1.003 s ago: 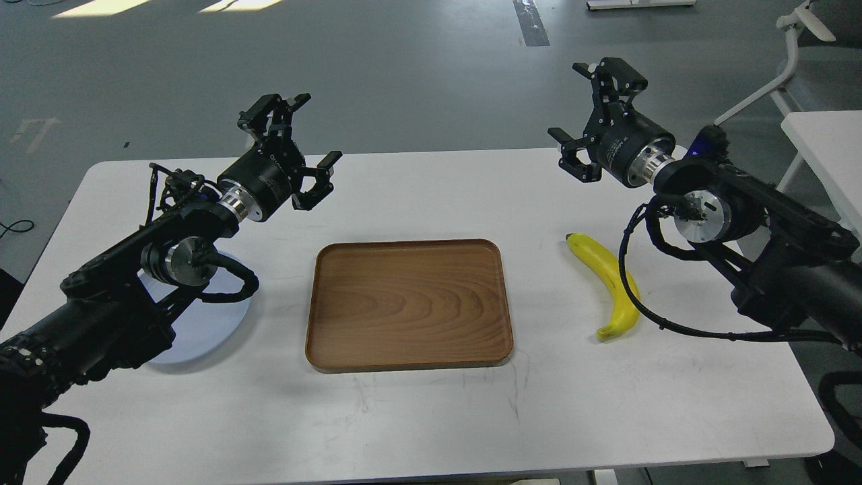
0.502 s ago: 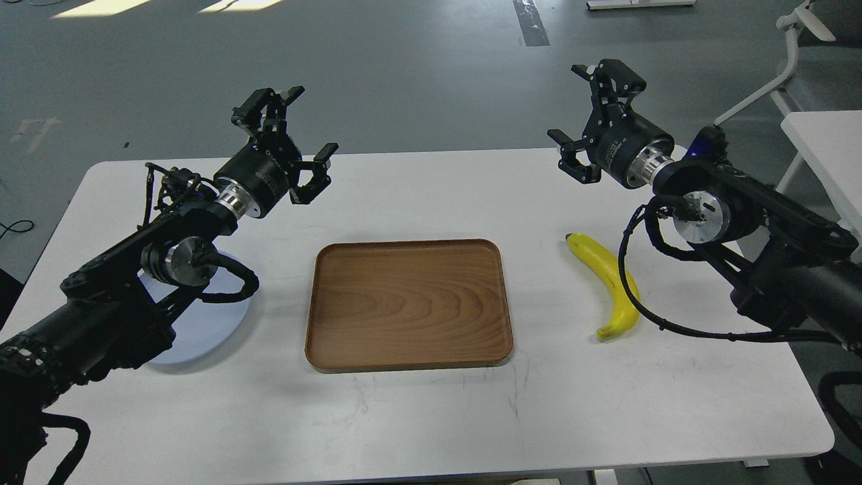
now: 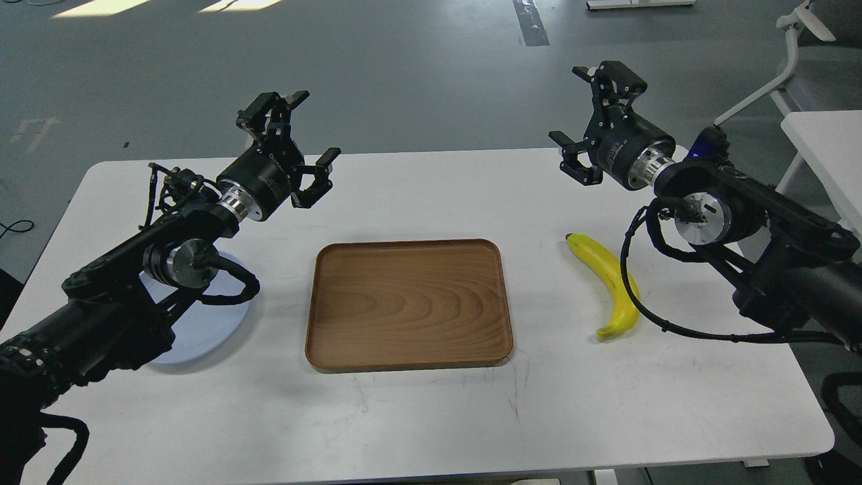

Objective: Place banana on plate with both arms
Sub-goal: 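Lower the left gripper to the rim of the pale blue plate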

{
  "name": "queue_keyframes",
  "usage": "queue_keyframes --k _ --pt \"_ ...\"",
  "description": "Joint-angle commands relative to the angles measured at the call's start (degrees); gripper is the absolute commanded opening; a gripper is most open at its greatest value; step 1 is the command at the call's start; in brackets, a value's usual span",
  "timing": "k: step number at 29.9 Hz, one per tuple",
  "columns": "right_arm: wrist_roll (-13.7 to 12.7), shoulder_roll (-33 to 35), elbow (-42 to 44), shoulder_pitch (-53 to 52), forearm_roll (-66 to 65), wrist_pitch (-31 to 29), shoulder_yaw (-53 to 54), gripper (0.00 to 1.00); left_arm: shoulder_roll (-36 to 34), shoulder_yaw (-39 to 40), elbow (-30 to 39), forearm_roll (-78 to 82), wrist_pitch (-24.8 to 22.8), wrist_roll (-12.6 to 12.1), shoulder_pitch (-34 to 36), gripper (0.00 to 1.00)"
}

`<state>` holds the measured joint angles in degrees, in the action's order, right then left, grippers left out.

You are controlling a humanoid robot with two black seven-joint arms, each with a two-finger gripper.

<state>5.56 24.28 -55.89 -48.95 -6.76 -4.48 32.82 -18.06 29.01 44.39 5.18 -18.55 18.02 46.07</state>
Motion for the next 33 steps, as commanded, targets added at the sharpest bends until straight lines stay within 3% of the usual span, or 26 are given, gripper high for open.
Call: queue_keyframes --k 1,10,13,18,20,23,27,29,33 --pt "0.2 0.1 0.0 0.1 0.0 0.0 -0.3 1.0 -0.1 0.0 0.0 0.0 -0.1 0.1 0.0 0.98" --pt "0.3 -0.1 0.0 0.0 0.0 0.1 -0.4 1.0 0.0 -0.2 0.1 0.4 0.1 0.2 0.0 0.98" --pt "0.5 -0.1 0.1 0.1 -0.1 0.1 -0.4 1.0 0.0 -1.1 0.1 3.9 2.3 0.5 0.5 0.98" --pt "0.7 0.2 0.1 0.1 -0.2 0.1 -0.4 1.0 -4.1 -1.8 4.6 33.8 15.5 5.7 1.1 0.98" --pt "0.7 0.2 0.1 0.3 -0.2 0.0 -0.3 1.0 -7.9 -1.9 8.8 47.3 20.4 5.8 0.5 0.98" --pt "0.8 0.2 0.1 0.3 -0.2 0.0 -0.3 1.0 -15.8 -4.1 14.6 60.5 22.4 5.8 -0.1 0.98" --pt "0.8 0.2 0.1 0.3 -0.2 0.0 -0.3 1.0 -22.8 -13.5 15.2 65.8 25.7 6.0 -0.5 0.98" --pt "0.8 0.2 0.1 0.3 -0.2 0.0 -0.3 1.0 -27.4 -22.0 15.2 66.9 32.0 6.1 -0.6 0.98" --pt "0.8 0.2 0.1 0.3 -0.2 0.0 -0.3 1.0 -31.5 -30.0 14.7 66.4 36.5 6.1 -1.0 0.98"
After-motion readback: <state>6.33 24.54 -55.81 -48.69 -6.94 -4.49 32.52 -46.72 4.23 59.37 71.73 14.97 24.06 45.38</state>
